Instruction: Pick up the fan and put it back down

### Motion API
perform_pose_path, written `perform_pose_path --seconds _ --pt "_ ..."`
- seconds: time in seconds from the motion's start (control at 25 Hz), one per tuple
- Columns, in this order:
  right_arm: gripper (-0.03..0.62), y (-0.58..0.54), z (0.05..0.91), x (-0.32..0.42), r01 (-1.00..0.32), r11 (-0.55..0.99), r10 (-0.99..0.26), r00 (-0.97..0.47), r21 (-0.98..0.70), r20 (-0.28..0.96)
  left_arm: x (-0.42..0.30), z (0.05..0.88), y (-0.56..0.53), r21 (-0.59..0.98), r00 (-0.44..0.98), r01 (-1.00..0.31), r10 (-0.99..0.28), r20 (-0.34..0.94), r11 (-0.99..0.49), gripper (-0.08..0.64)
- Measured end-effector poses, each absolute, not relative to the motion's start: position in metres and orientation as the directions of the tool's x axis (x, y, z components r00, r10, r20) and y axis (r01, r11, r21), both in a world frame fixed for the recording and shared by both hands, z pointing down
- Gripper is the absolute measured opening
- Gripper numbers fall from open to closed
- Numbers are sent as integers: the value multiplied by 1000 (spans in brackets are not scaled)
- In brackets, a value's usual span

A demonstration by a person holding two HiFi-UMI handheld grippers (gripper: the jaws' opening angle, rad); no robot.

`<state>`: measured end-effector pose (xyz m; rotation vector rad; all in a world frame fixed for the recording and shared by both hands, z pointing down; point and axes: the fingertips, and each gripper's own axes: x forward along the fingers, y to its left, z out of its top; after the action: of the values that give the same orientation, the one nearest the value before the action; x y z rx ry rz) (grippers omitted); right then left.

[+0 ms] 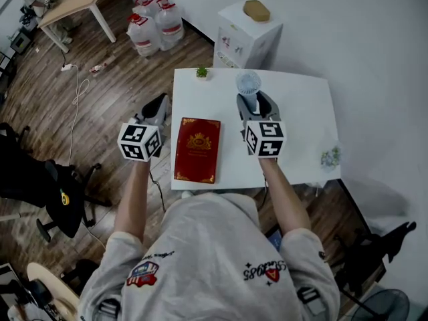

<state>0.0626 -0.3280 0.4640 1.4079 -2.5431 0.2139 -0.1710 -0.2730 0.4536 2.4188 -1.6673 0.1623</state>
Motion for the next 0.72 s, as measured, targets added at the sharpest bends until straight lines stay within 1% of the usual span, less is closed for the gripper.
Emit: perform_pose_path --seconds 0.12,0.24,0.72 --pt "216 -321 447 67 -853 521 -828 -511 -20 229 -166 452 -274 104 373 -927 -907 195 -360 5" --pt "216 -316 444 74 -861 508 -838 -499 -16 220 -160 452 -273 106 390 -921 -901 190 -376 5" --pt "216 -303 456 87 -878 478 -850 -469 -25 239 -147 461 -268 122 425 -905 -882 204 -408 5"
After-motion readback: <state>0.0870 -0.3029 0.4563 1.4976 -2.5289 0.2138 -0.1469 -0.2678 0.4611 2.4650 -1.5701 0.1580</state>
